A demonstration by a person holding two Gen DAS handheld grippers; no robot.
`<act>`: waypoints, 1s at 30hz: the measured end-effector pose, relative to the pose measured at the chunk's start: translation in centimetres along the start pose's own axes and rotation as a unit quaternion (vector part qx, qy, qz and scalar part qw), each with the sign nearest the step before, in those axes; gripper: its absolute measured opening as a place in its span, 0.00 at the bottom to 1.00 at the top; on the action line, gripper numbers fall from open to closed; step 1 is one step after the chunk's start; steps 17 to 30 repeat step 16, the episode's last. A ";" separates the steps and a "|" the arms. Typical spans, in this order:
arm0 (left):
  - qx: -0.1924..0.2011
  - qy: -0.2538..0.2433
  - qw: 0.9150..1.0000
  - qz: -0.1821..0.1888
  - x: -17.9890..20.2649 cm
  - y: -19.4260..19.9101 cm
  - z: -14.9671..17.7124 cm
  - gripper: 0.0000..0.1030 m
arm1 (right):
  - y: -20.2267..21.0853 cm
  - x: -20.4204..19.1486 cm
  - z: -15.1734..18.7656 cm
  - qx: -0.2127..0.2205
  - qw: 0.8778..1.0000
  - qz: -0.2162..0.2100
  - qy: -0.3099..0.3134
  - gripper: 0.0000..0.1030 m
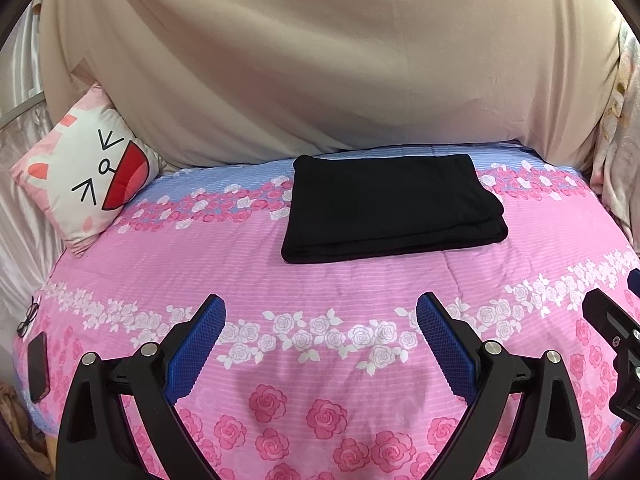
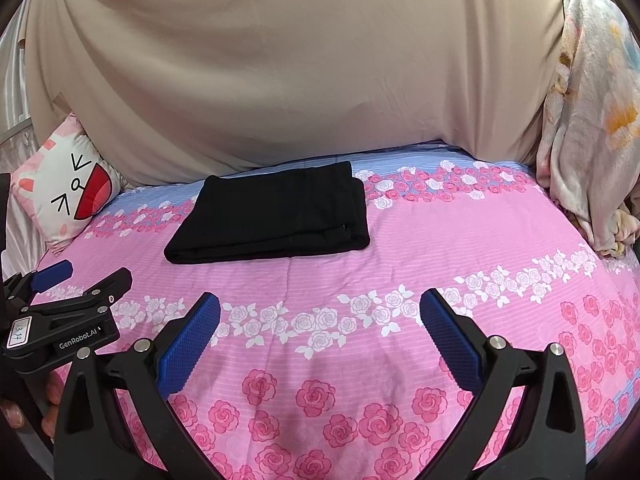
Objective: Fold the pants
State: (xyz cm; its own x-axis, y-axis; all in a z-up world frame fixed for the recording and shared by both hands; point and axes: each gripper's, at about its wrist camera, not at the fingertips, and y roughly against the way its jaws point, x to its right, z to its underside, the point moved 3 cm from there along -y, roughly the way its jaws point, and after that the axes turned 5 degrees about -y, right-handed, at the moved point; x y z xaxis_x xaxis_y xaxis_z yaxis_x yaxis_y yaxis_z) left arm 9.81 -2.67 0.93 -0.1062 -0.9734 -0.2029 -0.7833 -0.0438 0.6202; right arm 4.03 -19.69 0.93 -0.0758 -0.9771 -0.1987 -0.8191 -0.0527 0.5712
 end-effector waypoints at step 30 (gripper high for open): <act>0.000 0.000 1.000 -0.005 -0.2 -0.1 0.0 0.92 | -0.1 0.1 0.2 -0.001 1.000 -0.001 0.000 0.95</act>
